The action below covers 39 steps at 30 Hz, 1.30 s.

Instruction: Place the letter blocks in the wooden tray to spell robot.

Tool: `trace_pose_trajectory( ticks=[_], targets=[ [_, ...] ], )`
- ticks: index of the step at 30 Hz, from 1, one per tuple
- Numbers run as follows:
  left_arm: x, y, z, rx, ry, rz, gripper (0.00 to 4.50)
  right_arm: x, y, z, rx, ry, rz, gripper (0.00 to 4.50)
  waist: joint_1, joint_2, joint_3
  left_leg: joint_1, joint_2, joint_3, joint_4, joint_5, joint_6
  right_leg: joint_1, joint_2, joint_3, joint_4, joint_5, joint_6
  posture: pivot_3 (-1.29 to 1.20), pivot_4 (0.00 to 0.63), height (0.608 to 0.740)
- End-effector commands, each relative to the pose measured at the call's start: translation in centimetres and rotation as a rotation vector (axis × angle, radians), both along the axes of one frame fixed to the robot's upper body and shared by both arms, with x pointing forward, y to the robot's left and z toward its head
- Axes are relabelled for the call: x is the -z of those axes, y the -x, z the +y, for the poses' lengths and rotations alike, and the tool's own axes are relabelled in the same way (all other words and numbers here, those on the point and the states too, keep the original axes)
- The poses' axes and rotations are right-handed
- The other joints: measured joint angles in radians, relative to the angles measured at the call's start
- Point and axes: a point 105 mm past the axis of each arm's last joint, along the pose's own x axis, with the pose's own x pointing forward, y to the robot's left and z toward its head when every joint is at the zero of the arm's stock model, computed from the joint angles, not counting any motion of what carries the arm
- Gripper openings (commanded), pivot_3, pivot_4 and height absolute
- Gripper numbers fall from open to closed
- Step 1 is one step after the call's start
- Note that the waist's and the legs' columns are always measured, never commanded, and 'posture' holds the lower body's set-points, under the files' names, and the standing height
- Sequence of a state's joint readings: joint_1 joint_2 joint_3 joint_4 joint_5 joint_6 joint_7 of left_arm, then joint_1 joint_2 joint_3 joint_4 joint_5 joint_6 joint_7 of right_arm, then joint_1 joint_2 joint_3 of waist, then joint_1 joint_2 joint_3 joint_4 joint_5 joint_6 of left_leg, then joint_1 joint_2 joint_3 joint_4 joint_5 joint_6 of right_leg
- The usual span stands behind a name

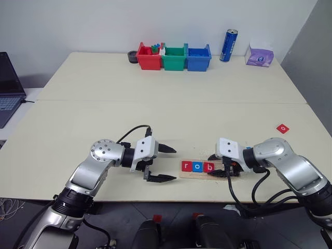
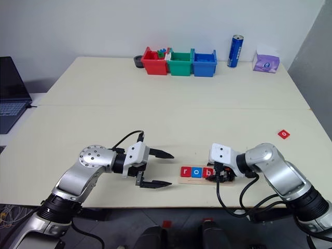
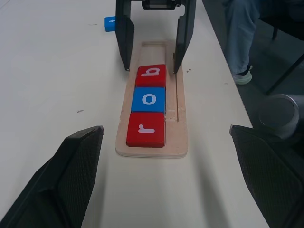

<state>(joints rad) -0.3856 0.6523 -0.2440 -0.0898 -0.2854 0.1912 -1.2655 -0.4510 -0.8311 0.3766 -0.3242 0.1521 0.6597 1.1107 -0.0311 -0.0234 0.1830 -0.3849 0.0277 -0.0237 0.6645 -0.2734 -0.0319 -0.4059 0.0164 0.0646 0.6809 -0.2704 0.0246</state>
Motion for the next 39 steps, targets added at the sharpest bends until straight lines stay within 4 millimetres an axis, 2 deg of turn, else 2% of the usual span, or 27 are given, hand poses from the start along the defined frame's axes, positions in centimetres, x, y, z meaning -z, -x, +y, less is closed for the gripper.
trace_pose_trajectory(
  ticks=[1,2,5,8,10,13,21,22,27,31,36,39],
  targets=[
    [-1.0,0.1,-0.3,0.015,0.015,-0.050,4.50,-2.0,-0.2,0.4,-0.025,-0.025,-0.053,4.29,0.000,0.000,0.000,0.000,0.000,0.000,0.000,0.000,0.000,0.000,0.000,0.000,0.000,0.000,0.000,0.00,0.150,0.740],
    [-1.0,0.1,-0.3,0.014,0.015,-0.050,4.50,-2.8,-0.2,0.6,-0.015,-0.060,-0.065,4.47,0.000,0.000,0.000,0.000,0.000,0.000,0.000,0.000,0.000,0.000,0.000,0.000,0.000,0.000,0.000,0.00,0.150,0.740],
    [-0.9,0.1,-0.1,0.007,0.014,-0.051,4.50,-4.8,-0.2,0.5,0.028,-0.132,-0.099,4.47,0.000,0.000,0.000,0.000,0.000,-0.001,0.000,0.000,0.000,0.000,0.000,0.000,0.000,0.002,-0.003,0.00,0.150,0.740],
    [-0.8,0.1,0.0,0.003,0.014,-0.051,4.50,-4.9,0.5,-0.2,0.063,-0.150,-0.091,4.47,0.001,0.000,0.000,0.000,0.000,-0.001,0.000,0.000,0.000,0.000,0.000,0.000,0.000,0.002,-0.003,0.00,0.150,0.740],
    [-0.8,0.2,0.1,-0.001,0.014,-0.050,4.50,-4.0,1.1,-1.1,0.099,-0.143,-0.077,4.11,0.001,0.000,0.000,0.000,0.000,-0.001,0.000,0.000,0.000,0.000,0.000,-0.001,0.000,0.002,-0.003,0.00,0.150,0.740],
    [-0.7,0.2,0.2,-0.003,0.013,-0.050,4.50,-3.5,1.3,-2.0,0.137,-0.119,-0.095,3.17,0.002,0.000,0.000,-0.001,0.000,-0.001,0.000,0.000,0.000,0.000,0.000,-0.001,0.000,0.001,-0.002,0.00,0.150,0.740],
    [-0.8,0.1,0.0,0.002,0.016,-0.053,4.50,-2.4,0.4,-3.2,0.203,-0.086,-0.130,0.16,-0.001,0.000,0.000,0.000,0.000,0.000,0.000,0.000,0.000,0.000,0.001,0.000,0.000,0.000,0.000,0.00,0.150,0.740],
    [-0.8,0.0,0.0,0.002,0.016,-0.054,4.50,-2.3,0.1,-3.7,0.217,-0.070,-0.146,0.04,0.000,0.000,0.000,0.000,0.000,0.000,0.000,0.000,0.000,0.000,0.001,0.000,0.000,0.000,0.000,0.00,0.150,0.740],
    [-1.0,-0.1,-0.2,-0.007,0.022,-0.062,4.50,-3.6,-1.0,-6.0,0.335,-0.099,-0.192,0.04,0.000,0.000,0.000,0.000,0.000,0.001,0.000,0.000,0.000,0.000,0.000,0.001,0.000,0.000,0.000,0.00,0.150,0.740],
    [-1.1,-0.1,-0.7,-0.021,0.040,-0.062,4.50,-6.7,-2.8,-11.4,0.622,-0.176,-0.356,0.04,0.002,0.000,0.000,-0.001,0.000,0.001,0.000,0.000,0.000,0.000,0.000,0.001,0.000,0.000,0.000,0.00,0.150,0.740],
    [-1.6,-0.5,-1.6,-0.040,0.075,-0.047,4.50,-7.1,-3.5,-14.7,0.791,-0.168,-0.433,1.69,0.001,0.000,0.000,-0.001,0.000,0.001,0.000,0.000,0.000,0.000,0.000,0.001,0.000,0.000,0.000,0.00,0.150,0.740],
    [-2.2,-0.9,-2.3,-0.060,0.103,-0.041,4.50,-6.9,-4.3,-17.1,0.860,-0.073,-0.486,2.73,0.001,0.000,0.000,-0.001,-0.001,0.001,0.000,0.000,0.000,0.000,0.000,0.002,0.000,0.000,0.000,0.00,0.150,0.740]
  ],
)
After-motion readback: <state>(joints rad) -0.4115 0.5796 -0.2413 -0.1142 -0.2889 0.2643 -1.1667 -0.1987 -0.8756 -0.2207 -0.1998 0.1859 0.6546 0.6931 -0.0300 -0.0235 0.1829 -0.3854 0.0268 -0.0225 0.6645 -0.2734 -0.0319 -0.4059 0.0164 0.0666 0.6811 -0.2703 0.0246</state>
